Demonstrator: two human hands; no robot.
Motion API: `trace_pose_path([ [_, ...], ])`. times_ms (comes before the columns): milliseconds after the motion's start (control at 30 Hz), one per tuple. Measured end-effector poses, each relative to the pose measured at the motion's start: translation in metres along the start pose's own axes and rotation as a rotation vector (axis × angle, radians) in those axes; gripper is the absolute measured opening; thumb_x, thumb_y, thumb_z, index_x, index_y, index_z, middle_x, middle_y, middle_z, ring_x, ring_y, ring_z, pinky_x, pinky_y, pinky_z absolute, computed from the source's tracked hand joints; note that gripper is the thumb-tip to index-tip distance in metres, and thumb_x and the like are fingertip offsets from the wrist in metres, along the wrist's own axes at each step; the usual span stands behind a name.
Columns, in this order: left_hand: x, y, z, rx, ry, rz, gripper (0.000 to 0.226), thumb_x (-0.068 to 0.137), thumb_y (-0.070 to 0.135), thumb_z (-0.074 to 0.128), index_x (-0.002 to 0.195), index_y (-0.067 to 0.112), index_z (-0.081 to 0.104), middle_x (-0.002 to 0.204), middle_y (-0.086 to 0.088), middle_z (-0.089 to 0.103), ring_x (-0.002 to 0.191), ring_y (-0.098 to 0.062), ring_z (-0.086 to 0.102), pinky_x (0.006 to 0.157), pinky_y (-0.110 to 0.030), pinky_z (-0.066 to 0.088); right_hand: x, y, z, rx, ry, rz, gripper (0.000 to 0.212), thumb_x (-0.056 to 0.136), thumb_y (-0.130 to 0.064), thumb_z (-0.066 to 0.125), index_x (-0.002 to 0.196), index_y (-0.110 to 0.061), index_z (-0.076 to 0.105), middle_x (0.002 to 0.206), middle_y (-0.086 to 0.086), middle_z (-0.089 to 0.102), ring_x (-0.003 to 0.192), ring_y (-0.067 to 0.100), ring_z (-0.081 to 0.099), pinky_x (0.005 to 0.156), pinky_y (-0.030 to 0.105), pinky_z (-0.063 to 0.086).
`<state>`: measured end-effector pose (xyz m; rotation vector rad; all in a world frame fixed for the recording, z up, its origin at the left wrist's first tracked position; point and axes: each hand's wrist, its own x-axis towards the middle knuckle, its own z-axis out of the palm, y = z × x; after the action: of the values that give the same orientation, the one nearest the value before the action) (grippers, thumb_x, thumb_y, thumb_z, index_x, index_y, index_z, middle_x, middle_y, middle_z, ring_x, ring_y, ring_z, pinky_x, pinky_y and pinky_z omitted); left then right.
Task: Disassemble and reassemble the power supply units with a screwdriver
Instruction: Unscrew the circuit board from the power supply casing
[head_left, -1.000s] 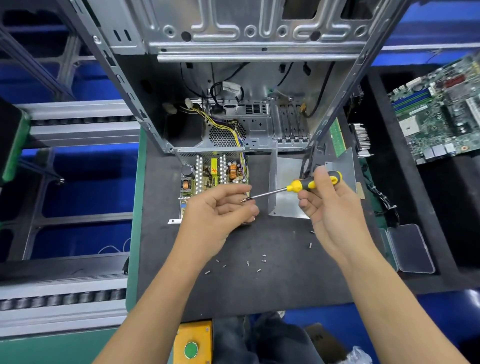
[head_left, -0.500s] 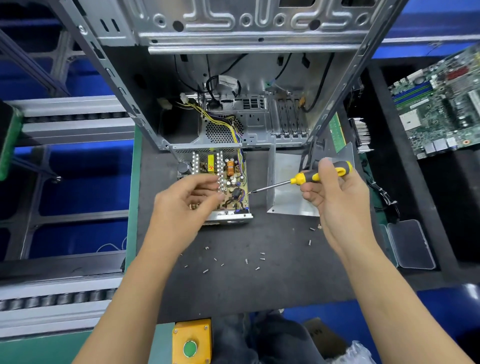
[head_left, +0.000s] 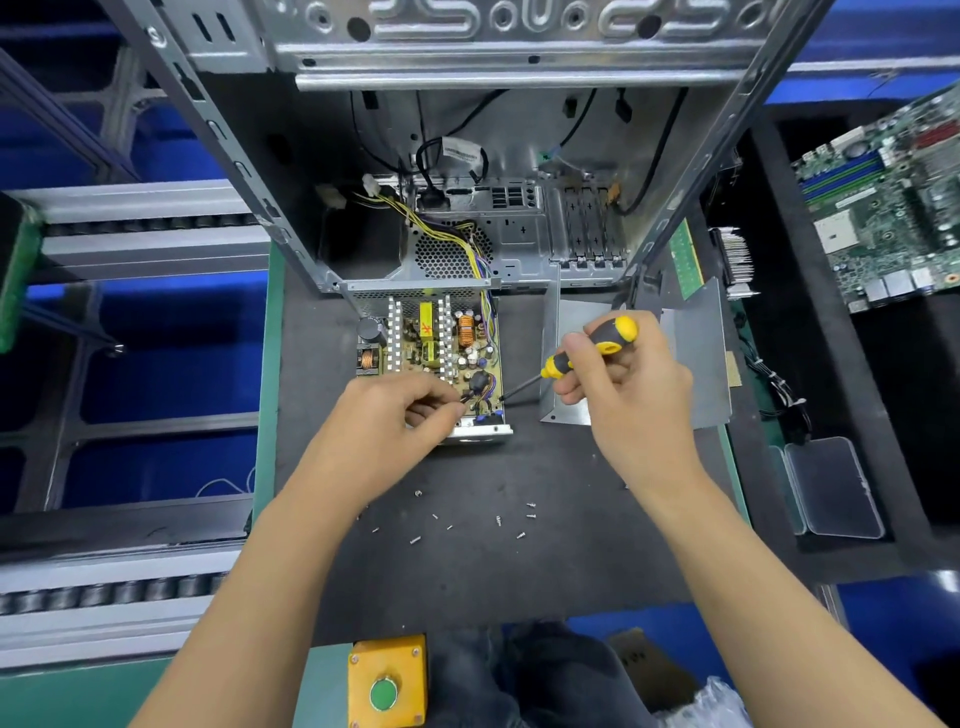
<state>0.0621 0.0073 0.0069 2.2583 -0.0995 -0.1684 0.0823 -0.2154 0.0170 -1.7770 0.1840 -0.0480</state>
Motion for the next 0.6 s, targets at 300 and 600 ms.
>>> trace_pose_path([
  [300, 0.0014, -0.0006, -0.0004, -0.008, -0.013, -0.006, 0.004, 0.085, 0.015, 0.075, 0.086, 0.018, 0.077, 0.079, 0.007, 0.072, 0.076, -0.011, 0.067, 0.075, -0.024, 0.054, 0.0018, 0.0082, 0.0045, -0.096, -0.035, -0.029, 0.014, 0.09, -0.035, 0.066, 0.091, -0.028, 0.053, 0.074, -0.004, 0.07, 0.065, 0.015, 0.072, 0.064, 0.032, 0.059],
  [600, 0.0012, 0.0019, -0.0011, -0.005, -0.008, -0.006, 0.004, 0.085, 0.014, 0.075, 0.086, 0.015, 0.078, 0.079, 0.004, 0.073, 0.073, -0.014, 0.067, 0.075, -0.026, 0.054, 0.0015, 0.0083, 0.006, -0.122, -0.063, -0.053, 0.019, 0.091, -0.037, 0.065, 0.095, -0.024, 0.051, 0.075, -0.006, 0.069, 0.067, 0.015, 0.071, 0.063, 0.032, 0.06],
])
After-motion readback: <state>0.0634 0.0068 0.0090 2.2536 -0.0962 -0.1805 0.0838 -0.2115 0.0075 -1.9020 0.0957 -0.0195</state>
